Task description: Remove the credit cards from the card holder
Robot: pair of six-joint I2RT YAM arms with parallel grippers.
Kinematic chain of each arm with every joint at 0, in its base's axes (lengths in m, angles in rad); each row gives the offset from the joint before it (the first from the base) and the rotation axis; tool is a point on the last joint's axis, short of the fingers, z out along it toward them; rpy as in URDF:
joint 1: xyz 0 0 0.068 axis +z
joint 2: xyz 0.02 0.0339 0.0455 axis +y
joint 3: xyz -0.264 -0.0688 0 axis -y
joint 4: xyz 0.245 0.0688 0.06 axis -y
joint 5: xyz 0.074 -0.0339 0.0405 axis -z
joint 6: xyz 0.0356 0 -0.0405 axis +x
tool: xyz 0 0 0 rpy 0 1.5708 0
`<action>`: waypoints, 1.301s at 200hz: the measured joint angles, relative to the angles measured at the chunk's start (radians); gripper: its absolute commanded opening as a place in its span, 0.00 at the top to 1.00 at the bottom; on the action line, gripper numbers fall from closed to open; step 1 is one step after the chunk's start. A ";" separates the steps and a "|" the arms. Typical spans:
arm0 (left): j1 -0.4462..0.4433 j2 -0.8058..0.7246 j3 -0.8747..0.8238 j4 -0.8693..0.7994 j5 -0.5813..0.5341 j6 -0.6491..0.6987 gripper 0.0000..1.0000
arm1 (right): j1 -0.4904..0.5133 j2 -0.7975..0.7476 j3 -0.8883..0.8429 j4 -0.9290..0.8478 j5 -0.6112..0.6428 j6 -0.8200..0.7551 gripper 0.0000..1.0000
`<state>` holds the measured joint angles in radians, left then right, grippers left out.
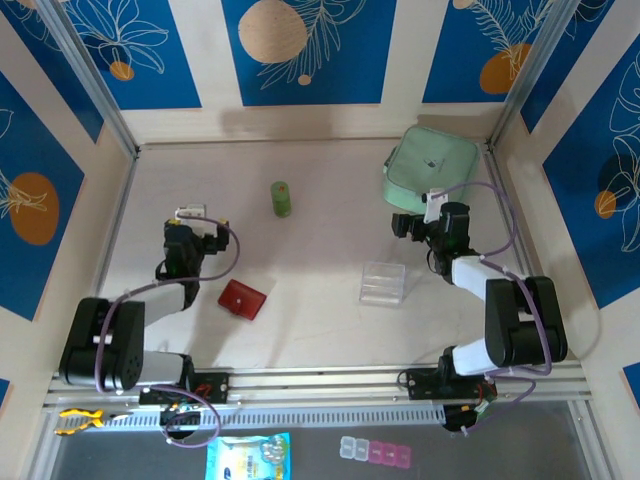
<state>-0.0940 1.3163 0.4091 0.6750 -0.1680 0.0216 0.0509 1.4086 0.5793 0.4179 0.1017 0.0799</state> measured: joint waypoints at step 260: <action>0.000 -0.233 0.424 -1.075 0.157 -0.143 0.00 | 0.184 -0.241 0.173 -1.011 0.104 0.401 0.52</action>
<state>-0.0944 1.0832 0.8333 -0.3996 -0.0113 -0.1211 0.2352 1.1671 0.7521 -0.5926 0.2058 0.4808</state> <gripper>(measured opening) 0.998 0.535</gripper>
